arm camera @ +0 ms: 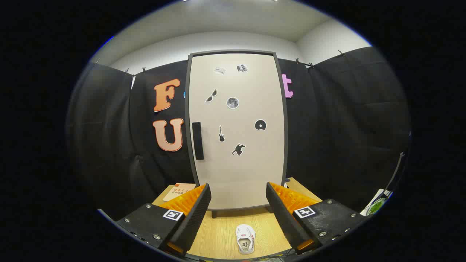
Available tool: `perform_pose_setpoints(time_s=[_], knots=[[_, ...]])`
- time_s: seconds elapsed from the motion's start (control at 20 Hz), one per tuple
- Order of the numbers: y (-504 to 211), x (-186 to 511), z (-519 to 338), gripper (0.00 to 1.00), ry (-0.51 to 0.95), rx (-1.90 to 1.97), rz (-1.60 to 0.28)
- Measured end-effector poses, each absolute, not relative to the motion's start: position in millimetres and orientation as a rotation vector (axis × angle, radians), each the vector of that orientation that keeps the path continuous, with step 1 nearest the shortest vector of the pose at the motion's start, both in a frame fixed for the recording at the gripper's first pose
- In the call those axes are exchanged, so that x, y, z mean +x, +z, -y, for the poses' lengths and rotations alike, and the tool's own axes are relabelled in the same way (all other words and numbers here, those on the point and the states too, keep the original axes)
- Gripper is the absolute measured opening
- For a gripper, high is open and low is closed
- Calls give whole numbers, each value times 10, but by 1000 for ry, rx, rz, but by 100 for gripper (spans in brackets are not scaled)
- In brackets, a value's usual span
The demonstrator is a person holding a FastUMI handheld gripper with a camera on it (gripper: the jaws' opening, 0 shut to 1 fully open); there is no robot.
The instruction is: Open the shoe cabinet door, grab the shoes and put them into the shoe cabinet, then close the shoe cabinet door.
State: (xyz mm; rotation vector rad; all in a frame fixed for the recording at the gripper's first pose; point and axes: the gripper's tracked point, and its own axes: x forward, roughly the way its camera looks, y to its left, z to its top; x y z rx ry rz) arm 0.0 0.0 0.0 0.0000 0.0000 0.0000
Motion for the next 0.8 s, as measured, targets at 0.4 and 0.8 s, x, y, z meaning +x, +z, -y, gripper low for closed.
perform_pose_setpoints(time_s=[0.4, 0.8], knots=[[21, -2, -105, 95, 4, -12, 6], [46, 27, -125, 95, -3, 2, 21]])
